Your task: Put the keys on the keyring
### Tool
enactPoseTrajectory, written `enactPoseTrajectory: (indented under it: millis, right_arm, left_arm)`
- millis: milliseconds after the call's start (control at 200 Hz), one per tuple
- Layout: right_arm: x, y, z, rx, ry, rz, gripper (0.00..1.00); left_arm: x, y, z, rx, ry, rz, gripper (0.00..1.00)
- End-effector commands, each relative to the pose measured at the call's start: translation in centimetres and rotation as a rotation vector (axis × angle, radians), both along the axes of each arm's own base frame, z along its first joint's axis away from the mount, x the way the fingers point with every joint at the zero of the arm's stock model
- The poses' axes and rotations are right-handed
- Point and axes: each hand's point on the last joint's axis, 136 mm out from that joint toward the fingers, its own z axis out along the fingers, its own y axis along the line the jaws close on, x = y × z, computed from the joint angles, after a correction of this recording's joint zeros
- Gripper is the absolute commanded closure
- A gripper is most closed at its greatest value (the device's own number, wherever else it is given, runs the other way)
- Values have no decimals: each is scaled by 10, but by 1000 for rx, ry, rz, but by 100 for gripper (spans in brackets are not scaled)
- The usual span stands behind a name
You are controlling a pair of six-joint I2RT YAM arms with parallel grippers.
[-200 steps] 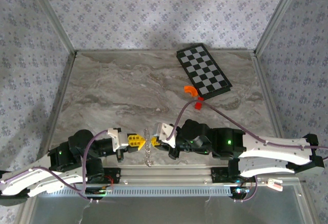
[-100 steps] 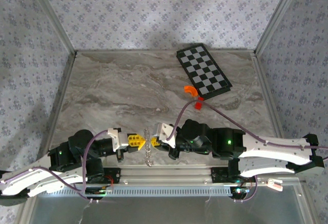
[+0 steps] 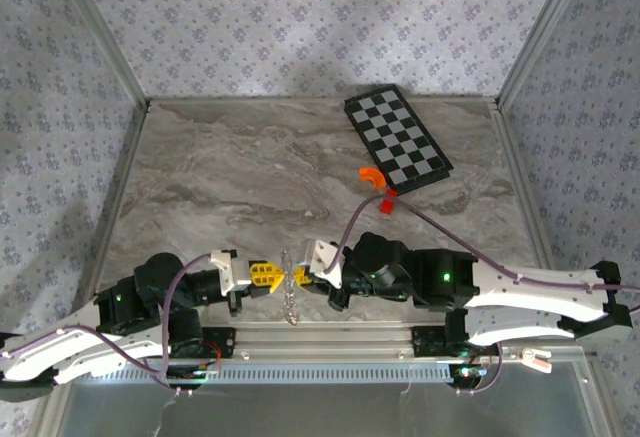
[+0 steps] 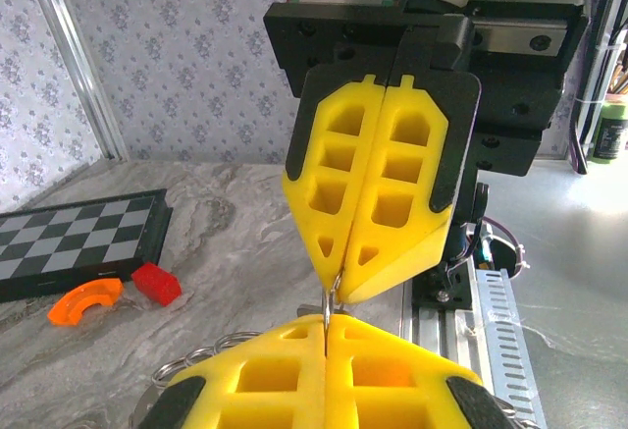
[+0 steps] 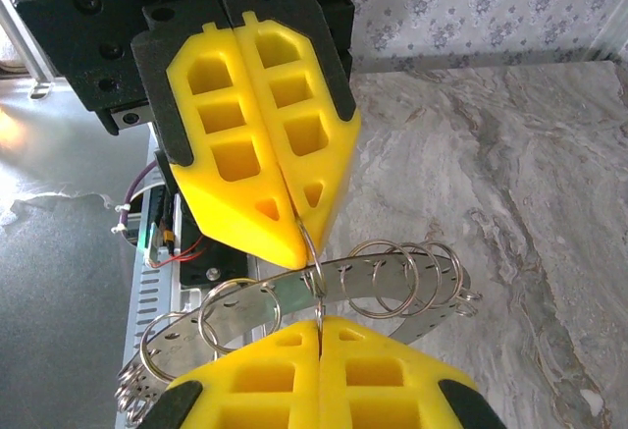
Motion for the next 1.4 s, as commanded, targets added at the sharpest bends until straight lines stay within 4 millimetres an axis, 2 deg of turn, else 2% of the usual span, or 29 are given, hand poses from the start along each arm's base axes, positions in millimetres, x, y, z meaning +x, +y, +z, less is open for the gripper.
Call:
enactPoseTrajectory:
  millis: [0, 460, 1394]
  right_arm:
    - [2, 6, 13, 47, -7, 3, 100]
    - [-1, 5, 21, 71, -11, 17, 100]
    - [-2, 4, 15, 48, -14, 24, 100]
  left_arm:
    - [-2, -2, 15, -54, -29, -10, 100]
    - [5, -1, 10, -29, -28, 26, 100]
    - [12, -7, 10, 15, -30, 53, 100]
